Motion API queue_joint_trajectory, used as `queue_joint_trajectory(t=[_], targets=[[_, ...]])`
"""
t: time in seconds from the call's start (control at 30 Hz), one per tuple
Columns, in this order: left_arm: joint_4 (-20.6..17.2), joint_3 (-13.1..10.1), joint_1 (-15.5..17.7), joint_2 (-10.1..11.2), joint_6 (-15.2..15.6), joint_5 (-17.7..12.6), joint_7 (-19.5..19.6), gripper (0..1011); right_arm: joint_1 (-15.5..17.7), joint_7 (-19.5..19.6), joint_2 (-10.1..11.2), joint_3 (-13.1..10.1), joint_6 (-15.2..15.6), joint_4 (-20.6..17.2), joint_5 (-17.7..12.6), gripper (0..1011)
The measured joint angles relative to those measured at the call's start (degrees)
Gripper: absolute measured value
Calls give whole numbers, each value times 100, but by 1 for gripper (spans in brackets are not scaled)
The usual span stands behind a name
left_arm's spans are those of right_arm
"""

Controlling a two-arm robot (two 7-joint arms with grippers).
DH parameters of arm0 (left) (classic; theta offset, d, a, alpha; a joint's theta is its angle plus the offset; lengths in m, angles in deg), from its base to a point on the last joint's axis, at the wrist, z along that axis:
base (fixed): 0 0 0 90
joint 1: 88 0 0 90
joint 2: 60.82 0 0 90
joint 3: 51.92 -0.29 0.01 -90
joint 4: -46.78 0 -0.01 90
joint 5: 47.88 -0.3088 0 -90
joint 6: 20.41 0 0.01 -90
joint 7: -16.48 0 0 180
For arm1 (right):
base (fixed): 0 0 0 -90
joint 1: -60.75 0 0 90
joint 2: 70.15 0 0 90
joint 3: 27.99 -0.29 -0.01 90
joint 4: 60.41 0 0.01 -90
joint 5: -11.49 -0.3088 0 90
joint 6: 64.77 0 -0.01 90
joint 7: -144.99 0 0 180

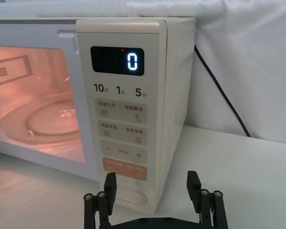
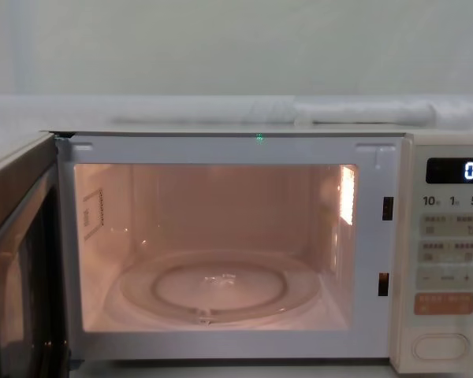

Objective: Press the button to open the microwave door with one hand; close the microwave door with the other hand.

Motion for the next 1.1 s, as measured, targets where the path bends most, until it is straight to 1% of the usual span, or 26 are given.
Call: queue_joint_trajectory(t=[0.03, 0.1, 1.1], targets=[[0, 0, 0, 0, 0, 0, 0, 1001, 0, 1, 0, 0, 0, 0, 0, 945], [0, 0, 0, 0, 0, 0, 0, 1001, 0, 2, 0, 0, 0, 0, 0, 1002], [0, 0, 0, 0, 0, 0, 0, 1001, 0, 3, 0, 1, 0, 0, 0, 1002]])
